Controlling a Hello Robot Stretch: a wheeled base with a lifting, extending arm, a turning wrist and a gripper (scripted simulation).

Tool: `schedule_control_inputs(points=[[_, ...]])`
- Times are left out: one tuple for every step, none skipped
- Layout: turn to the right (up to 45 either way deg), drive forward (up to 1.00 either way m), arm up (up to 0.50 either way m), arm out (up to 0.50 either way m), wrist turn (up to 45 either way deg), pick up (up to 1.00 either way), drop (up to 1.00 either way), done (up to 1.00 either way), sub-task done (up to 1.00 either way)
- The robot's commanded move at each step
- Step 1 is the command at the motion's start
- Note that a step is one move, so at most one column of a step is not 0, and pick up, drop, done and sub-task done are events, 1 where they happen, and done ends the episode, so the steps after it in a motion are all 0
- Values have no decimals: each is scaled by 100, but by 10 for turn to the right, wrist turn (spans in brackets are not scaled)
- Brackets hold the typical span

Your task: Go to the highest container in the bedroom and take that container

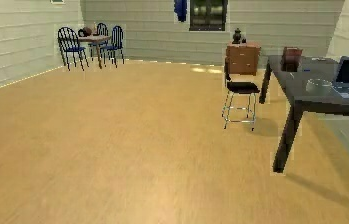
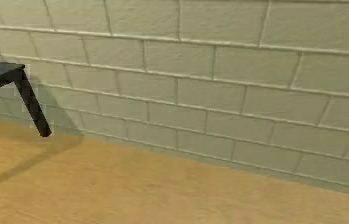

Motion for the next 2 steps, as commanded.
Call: schedule_control_inputs(points=[[0, 100, 0, 0, 0, 0, 0, 0, 0], [0, 100, 0, 0, 0, 0, 0, 0, 0]])
